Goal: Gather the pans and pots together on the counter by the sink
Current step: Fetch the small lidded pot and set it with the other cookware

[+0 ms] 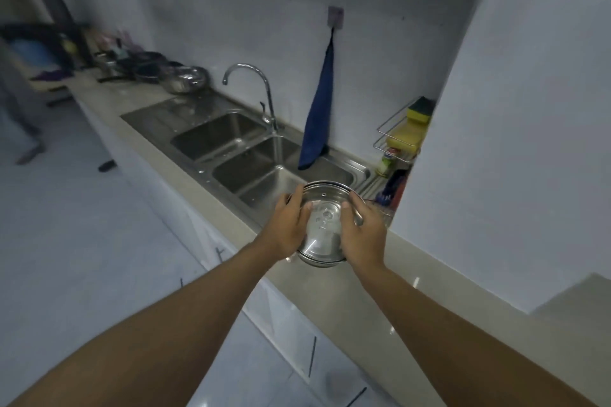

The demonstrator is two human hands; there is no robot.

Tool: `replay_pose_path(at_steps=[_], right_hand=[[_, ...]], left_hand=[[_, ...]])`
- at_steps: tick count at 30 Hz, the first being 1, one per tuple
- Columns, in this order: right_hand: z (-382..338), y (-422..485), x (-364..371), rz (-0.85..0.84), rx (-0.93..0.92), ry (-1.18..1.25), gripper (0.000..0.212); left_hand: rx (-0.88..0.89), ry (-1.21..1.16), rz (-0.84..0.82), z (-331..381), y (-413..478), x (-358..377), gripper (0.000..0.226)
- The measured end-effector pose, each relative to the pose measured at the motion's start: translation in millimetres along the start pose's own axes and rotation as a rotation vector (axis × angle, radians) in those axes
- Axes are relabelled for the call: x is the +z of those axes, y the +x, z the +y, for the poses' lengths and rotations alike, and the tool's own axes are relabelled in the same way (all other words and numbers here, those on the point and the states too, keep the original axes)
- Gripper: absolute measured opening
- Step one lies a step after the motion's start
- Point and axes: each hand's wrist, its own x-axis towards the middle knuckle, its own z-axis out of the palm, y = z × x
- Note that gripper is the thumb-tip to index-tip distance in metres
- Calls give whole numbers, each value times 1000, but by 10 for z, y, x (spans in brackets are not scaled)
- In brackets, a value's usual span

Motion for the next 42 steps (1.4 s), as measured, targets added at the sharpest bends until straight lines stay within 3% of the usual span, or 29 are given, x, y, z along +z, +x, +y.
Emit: replay_pose_path(at_steps=[7,14,25,42], right_hand=[[-204,527,1254,-245,-54,64,39],[-366,669,2237,-443,-53,85,38],[-802,644,3927,-521,-104,80,36],[-1500,626,6230,-506,-126,113,33]], left_hand=[[-228,36,141,-794,473,-726,60],[-352,49,292,-1313,555,-1315,59],[-393,76,382,-2346,746,-2575,60],[-354,88,415,-3666,1197,-4442,55]])
